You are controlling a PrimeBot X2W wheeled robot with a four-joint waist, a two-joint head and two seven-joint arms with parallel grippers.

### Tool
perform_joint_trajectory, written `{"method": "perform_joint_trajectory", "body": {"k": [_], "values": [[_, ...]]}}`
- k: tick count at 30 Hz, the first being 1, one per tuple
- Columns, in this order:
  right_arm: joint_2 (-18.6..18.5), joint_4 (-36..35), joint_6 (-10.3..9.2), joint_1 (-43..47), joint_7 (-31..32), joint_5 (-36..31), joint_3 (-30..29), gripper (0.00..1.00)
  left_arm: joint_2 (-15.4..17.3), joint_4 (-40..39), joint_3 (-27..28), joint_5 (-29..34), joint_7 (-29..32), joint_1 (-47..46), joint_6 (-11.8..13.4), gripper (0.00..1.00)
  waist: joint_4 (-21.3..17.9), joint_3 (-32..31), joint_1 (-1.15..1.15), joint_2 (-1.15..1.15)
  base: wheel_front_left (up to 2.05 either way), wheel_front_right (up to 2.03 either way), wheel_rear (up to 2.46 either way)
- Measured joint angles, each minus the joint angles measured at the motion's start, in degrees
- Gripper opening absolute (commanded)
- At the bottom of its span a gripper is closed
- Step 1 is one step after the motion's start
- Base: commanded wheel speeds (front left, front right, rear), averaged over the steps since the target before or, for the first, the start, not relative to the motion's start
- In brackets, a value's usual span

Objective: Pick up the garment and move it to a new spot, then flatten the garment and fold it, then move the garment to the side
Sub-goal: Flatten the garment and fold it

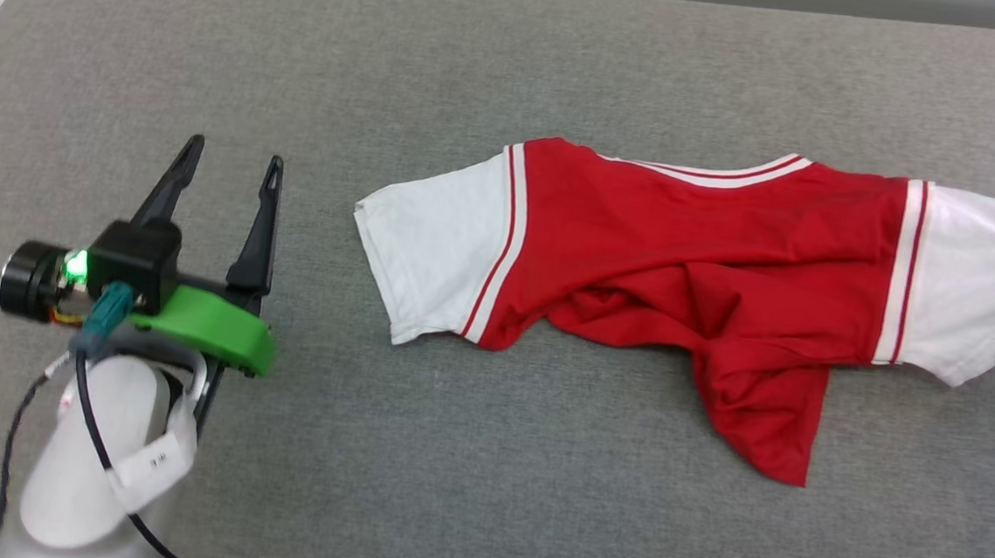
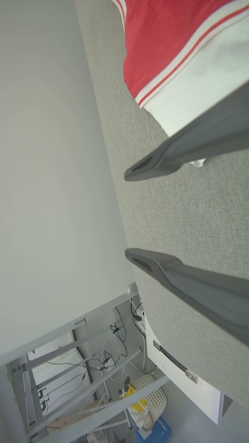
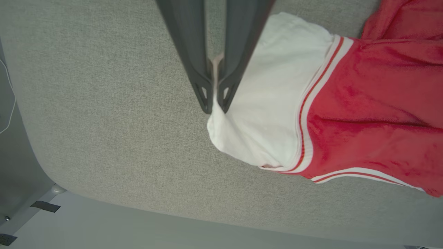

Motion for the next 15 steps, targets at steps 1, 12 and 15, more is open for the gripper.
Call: {"method": "perform_joint_trajectory", "body": {"k": [1, 12, 15], "values": [[0.0, -1.2, 0.0, 0.7, -0.3, -0.1, 0.0, 0.0, 2.0, 0.9, -2.7, -1.7, 0.6, -1.5, 0.0, 1.0, -0.5, -0.2, 0.0, 0.0, 0.0, 0.0, 0.0], [1.4, -10.5, 0.0, 4.3, -0.6, -2.1, -1.0, 0.0, 20.8, 2.3, -26.0, -26.3, 21.9, -21.5, -0.1, 1.0, -4.1, 0.2, 0.0, 0.0, 0.0, 0.0, 0.0], [1.8, -11.7, 0.0, 4.5, -0.5, -2.5, -1.2, 0.0, 24.0, 2.5, -32.4, -35.3, 33.9, -25.9, -0.1, 1.0, -4.8, 1.1, 0.0, 0.0, 0.0, 0.0, 0.0]]}}
